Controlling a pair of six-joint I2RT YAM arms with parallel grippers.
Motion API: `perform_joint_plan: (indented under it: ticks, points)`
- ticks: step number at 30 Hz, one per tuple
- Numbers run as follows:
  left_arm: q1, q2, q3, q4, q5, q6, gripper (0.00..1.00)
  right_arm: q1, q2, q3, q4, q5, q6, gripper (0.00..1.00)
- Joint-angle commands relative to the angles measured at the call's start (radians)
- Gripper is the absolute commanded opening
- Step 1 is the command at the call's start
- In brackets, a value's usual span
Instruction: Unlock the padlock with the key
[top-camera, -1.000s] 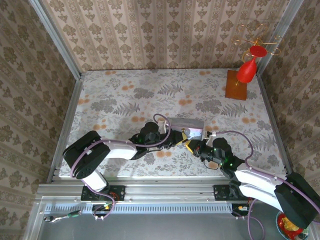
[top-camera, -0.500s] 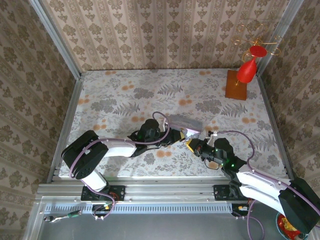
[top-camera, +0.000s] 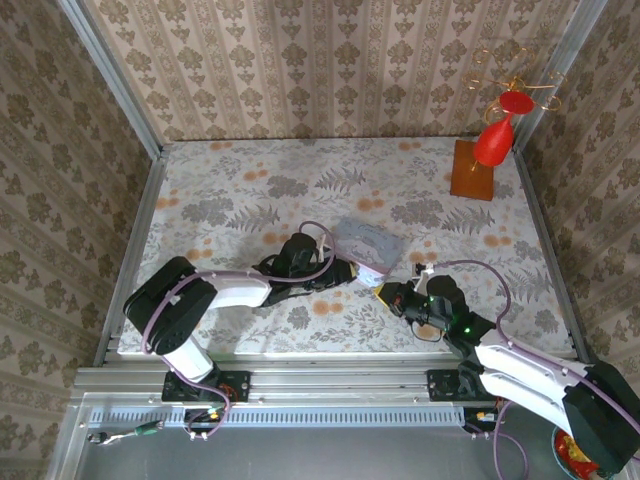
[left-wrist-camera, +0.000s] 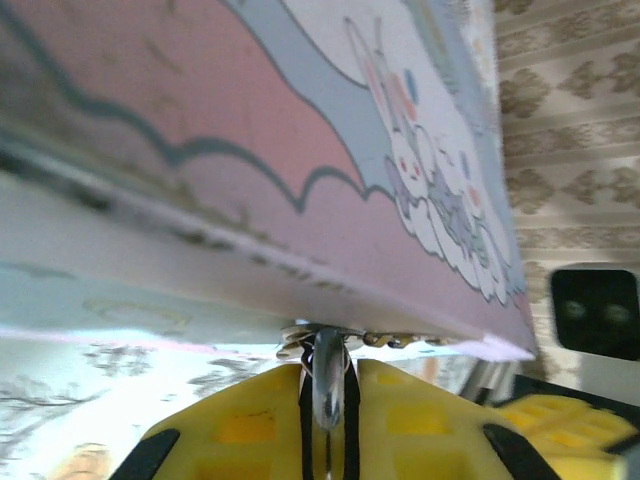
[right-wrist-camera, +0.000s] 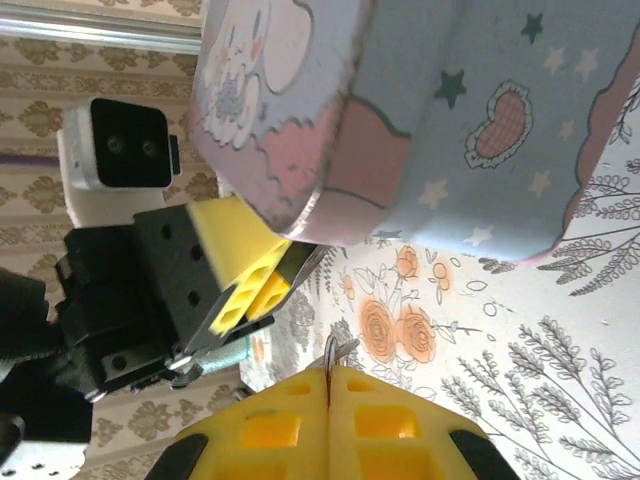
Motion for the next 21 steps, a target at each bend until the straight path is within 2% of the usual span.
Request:
perform_joint_plan:
  ticks: [1,6,8,10,13,15,17,21]
  points:
    - [0.017,0.034,0.034,-0.099,-0.063,0.132,0.00,-0.004,-0.028,0.043,-0.083,-0.019,-0.081,0.00]
    - [0.013,0.042,0.028,-0.175,-0.119,0.249,0.03,-0.004,-0.041,0.073,-0.168,-0.029,-0.141,0.00]
    - [0.006,0.030,0.028,-0.217,-0.143,0.302,0.08,-0.004,-0.042,0.086,-0.196,-0.035,-0.163,0.00]
    - [-0.005,-0.005,0.024,-0.273,-0.183,0.374,0.16,-0.004,-0.047,0.096,-0.230,-0.032,-0.186,0.00]
    - [-0.024,-0.095,0.010,-0.375,-0.271,0.482,0.33,-0.005,-0.056,0.117,-0.294,-0.025,-0.225,0.00]
    - [-0.038,-0.170,-0.015,-0.411,-0.322,0.547,0.41,-0.004,-0.061,0.137,-0.334,-0.027,-0.248,0.00]
    - [-0.056,-0.251,-0.040,-0.420,-0.350,0.610,0.46,-0.004,-0.062,0.158,-0.366,-0.030,-0.271,0.00]
    - [-0.117,-0.403,-0.099,-0.364,-0.318,0.759,0.49,-0.004,-0.054,0.197,-0.406,-0.043,-0.317,0.00]
